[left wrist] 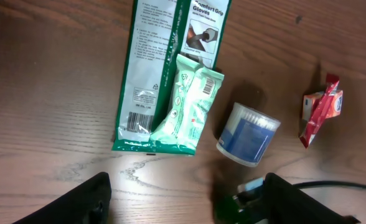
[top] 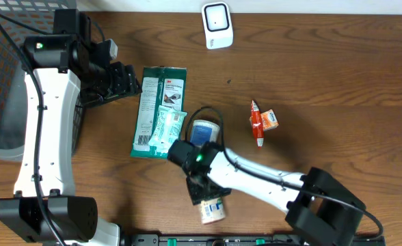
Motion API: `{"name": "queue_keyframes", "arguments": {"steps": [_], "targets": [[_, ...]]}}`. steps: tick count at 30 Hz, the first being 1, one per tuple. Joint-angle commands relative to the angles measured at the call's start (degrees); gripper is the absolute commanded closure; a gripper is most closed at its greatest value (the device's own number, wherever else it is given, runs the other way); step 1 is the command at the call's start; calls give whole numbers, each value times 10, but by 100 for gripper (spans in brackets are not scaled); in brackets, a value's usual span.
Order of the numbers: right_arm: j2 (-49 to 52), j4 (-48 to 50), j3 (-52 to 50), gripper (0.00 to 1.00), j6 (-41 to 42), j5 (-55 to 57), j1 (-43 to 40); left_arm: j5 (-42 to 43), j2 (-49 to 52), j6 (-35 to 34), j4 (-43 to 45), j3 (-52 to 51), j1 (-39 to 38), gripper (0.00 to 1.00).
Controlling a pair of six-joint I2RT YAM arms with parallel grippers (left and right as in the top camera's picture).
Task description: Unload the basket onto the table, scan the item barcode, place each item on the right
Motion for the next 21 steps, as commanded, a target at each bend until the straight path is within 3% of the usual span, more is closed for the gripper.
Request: {"name": "queue_keyframes", "arguments": {"steps": [1,14,21], "targets": [[-24,-5,35,50,-31,21,-19,-8,5,-3,-1,-4,-1,22],[-128,-13,37,48,-50,296,-89,-8,5,-3,16,-4,-1,22],[-142,52,25,47,-50,355,-145,-7,5,-3,26,-4,-1,23]]}}
